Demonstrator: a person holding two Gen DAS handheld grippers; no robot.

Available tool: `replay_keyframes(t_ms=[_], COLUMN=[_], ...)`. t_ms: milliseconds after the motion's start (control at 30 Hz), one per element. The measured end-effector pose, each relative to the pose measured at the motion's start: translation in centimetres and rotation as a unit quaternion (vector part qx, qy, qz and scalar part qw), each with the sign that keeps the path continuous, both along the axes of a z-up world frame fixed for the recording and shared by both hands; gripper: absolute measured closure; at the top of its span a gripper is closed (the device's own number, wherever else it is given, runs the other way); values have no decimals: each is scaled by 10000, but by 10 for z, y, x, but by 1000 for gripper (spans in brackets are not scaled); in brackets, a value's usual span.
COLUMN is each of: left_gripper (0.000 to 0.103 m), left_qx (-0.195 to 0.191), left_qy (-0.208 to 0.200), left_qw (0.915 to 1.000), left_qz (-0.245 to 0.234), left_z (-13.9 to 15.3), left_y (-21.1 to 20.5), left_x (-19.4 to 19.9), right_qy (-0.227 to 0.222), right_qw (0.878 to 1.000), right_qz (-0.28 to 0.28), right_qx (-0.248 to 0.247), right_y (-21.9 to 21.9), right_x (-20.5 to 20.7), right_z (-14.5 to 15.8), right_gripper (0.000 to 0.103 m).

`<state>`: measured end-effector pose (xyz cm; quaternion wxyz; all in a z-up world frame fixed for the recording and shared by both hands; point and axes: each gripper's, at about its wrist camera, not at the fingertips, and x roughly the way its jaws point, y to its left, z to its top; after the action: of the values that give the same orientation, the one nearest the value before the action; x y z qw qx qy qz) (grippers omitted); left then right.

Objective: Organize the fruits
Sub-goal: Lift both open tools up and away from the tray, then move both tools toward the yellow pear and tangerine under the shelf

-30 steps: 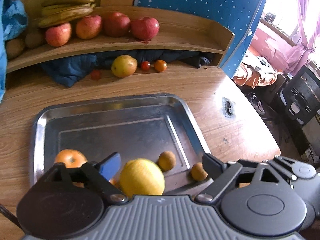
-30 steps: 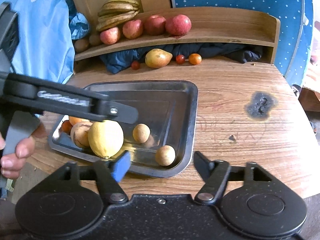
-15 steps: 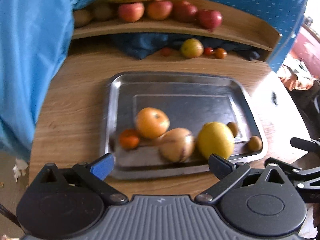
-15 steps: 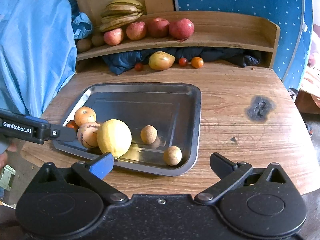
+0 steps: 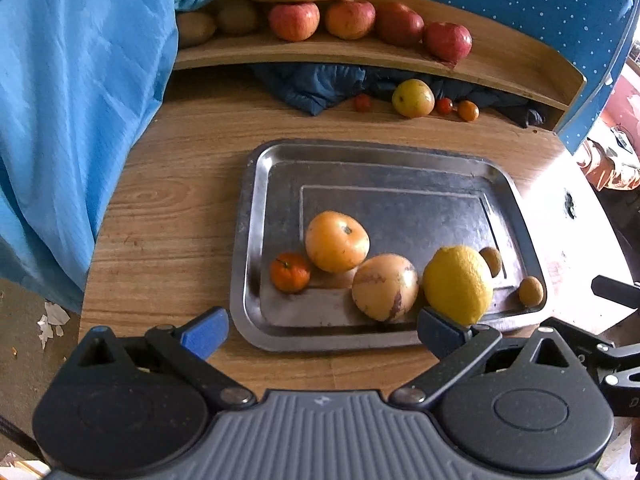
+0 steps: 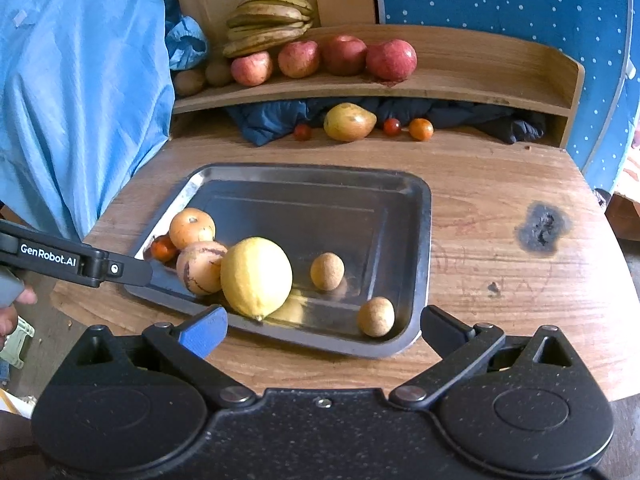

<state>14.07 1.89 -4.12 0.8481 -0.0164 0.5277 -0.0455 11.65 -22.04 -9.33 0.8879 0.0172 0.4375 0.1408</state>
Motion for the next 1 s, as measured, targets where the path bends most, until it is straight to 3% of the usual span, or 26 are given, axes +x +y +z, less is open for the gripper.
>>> replay_keyframes(t_ms=[400,1000], left_gripper=[1,1], left_qx=[32,-66], left_qy=[-208,-320], left_qw=[9997,9978], left_qz=[-141,-569], left_z=[10,2], left_y=[-18,-65], left_x=[38,110], right_qy=[-458,-391], right_qw=[9979,9971], right_qz=[-461,-648], right_qx=[79,-103], right_y=[-15,-46], right_x=[25,83], right_z=[13,9], right_gripper=[1,1])
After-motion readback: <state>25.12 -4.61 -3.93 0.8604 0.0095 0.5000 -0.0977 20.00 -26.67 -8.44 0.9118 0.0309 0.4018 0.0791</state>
